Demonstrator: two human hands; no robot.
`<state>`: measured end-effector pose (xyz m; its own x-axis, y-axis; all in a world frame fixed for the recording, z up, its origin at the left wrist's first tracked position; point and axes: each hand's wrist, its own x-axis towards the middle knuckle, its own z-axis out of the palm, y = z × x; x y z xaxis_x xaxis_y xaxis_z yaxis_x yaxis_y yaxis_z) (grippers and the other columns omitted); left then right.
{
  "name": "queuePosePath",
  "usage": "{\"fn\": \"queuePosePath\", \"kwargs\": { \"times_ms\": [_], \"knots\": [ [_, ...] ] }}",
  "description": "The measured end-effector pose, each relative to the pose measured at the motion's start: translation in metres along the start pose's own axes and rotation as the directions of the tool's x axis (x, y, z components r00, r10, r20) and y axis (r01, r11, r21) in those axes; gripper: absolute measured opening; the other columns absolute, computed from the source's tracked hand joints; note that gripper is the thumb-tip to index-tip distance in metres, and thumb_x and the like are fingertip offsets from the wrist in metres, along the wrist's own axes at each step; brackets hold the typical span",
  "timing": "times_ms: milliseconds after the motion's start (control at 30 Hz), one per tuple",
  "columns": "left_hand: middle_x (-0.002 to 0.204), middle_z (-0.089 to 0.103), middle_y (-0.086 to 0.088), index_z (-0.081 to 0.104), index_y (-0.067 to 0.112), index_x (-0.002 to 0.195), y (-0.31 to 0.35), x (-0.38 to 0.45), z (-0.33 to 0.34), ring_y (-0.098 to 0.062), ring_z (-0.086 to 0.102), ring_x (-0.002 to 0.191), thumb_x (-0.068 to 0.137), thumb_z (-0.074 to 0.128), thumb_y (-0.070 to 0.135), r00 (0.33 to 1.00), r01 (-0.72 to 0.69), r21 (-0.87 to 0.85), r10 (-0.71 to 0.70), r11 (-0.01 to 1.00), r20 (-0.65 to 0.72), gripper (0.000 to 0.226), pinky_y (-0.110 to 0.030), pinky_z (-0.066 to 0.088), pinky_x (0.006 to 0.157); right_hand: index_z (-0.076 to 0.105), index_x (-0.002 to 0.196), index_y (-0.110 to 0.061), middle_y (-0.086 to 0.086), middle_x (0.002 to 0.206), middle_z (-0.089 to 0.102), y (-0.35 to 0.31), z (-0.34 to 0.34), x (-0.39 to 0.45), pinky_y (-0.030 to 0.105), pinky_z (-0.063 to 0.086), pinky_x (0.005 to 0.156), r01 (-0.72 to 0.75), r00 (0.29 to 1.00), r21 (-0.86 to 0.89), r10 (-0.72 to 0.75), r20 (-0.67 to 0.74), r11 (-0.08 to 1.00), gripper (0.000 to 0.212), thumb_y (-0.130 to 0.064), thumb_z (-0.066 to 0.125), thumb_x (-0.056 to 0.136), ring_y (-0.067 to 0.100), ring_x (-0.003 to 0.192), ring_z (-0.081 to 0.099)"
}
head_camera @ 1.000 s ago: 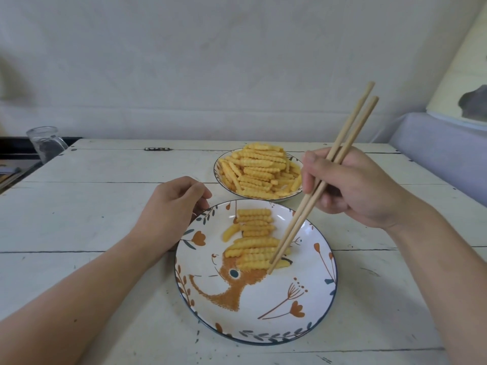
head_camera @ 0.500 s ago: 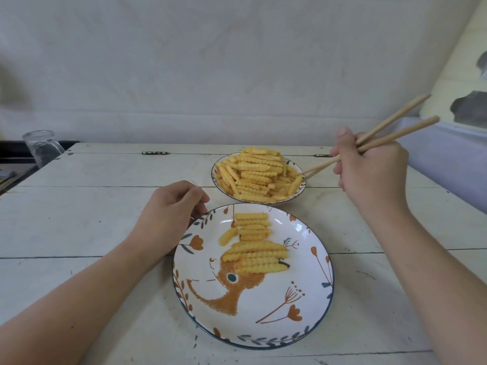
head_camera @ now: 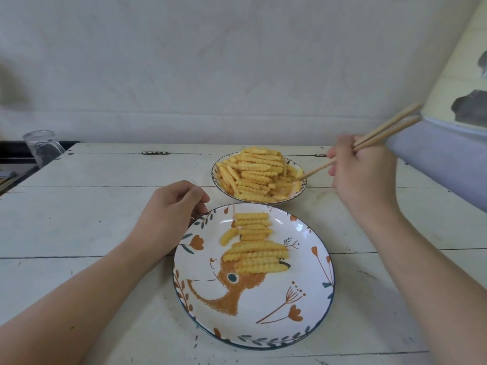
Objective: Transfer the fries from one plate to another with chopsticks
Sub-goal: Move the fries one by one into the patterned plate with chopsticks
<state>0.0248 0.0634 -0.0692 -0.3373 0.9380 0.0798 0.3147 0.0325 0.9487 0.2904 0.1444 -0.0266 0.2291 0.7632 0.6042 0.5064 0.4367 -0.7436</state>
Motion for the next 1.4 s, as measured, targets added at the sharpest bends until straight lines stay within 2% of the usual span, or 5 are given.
{"fn": "queuePosePath", "kwargs": {
  "times_ms": [233,367,767,967,1400],
  "knots": [
    [0.072,0.07,0.002,0.074,0.013,0.084,0.0,0.001,0.001,-0.016,0.063,0.066,0.101,0.054,0.02,1.0,0.014,-0.017,-0.014,1.0,0.004,0.028,-0.035,0.052,0.067,0.06,0.057,-0.008,0.008,0.043,0.044,-0.048,-0.014,-0.011,0.02,0.024,0.039,-0.337,0.941,0.55,0.256,0.221,0.764,0.044,-0.017,0.048,0.098,0.02,0.031,0.028],
    [0.071,0.069,0.002,0.074,0.012,0.083,-0.001,0.001,0.001,-0.016,0.061,0.069,0.101,0.053,0.019,1.0,0.004,-0.027,-0.004,1.0,0.003,0.028,-0.034,0.051,0.071,0.062,0.061,-0.004,0.011,0.046,0.047,-0.056,0.007,-0.042,0.023,0.029,0.038,-0.43,0.876,0.469,0.23,0.423,0.772,0.047,-0.023,0.048,0.102,0.022,0.03,0.035],
    [0.069,0.069,0.005,0.073,0.011,0.084,-0.001,0.001,0.001,-0.01,0.059,0.065,0.102,0.053,0.019,1.0,-0.009,-0.026,0.009,1.0,-0.006,0.028,-0.028,0.049,0.067,0.062,0.069,-0.005,0.006,0.047,0.051,-0.064,0.011,-0.062,0.021,0.036,0.037,-0.238,0.935,0.423,0.089,0.342,0.874,0.047,-0.035,0.05,0.103,0.015,0.033,0.044],
    [0.07,0.069,0.004,0.074,0.012,0.084,-0.001,0.001,0.002,-0.011,0.061,0.067,0.102,0.052,0.018,1.0,-0.014,-0.019,0.014,1.0,-0.007,0.029,-0.029,0.051,0.069,0.067,0.073,-0.011,0.009,0.055,0.055,-0.055,0.015,-0.066,0.021,0.037,0.041,-0.17,0.823,0.388,-0.086,0.562,0.906,0.04,-0.037,0.052,0.099,0.01,0.041,0.047],
    [0.074,0.072,-0.001,0.074,0.013,0.083,-0.002,0.001,0.001,-0.019,0.063,0.069,0.102,0.053,0.019,1.0,-0.006,-0.022,0.006,1.0,-0.002,0.029,-0.04,0.054,0.072,0.065,0.077,-0.015,-0.011,0.054,0.048,-0.015,-0.005,-0.013,0.019,0.034,0.049,-0.006,0.986,0.386,-0.06,0.157,0.922,0.033,-0.03,0.052,0.104,0.009,0.055,0.045]
  ]
}}
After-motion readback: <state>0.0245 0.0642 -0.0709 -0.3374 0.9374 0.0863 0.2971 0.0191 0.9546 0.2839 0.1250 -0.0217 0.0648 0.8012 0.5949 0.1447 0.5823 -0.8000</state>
